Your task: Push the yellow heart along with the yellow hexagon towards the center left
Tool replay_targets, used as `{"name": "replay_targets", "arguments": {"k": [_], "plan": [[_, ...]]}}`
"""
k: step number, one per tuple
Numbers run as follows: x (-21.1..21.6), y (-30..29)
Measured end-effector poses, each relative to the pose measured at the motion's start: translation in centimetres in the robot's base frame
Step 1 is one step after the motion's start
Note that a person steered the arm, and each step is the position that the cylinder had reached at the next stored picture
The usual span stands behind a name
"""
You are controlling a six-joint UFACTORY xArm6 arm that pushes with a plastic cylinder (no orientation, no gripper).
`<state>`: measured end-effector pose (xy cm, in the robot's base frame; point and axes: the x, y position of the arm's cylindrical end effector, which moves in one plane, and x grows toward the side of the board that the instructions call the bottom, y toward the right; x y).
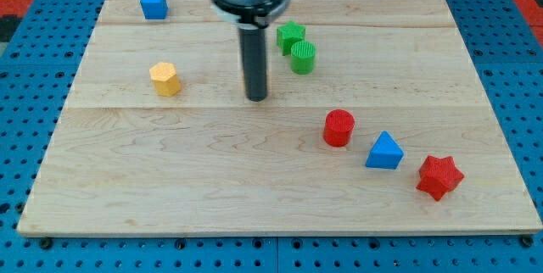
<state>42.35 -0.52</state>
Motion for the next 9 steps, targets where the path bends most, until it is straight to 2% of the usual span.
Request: {"name": "replay_targets", "arguments": {"k": [1,3,4,6,7,8,9], "plan": [[-1.5,2.2],[-3.1,-4.9],[-6.4,-1.4],[-3.8,-11.4],[-3.6,-13.3],[-3.6,-8.8],[-3.5,3.0]]}}
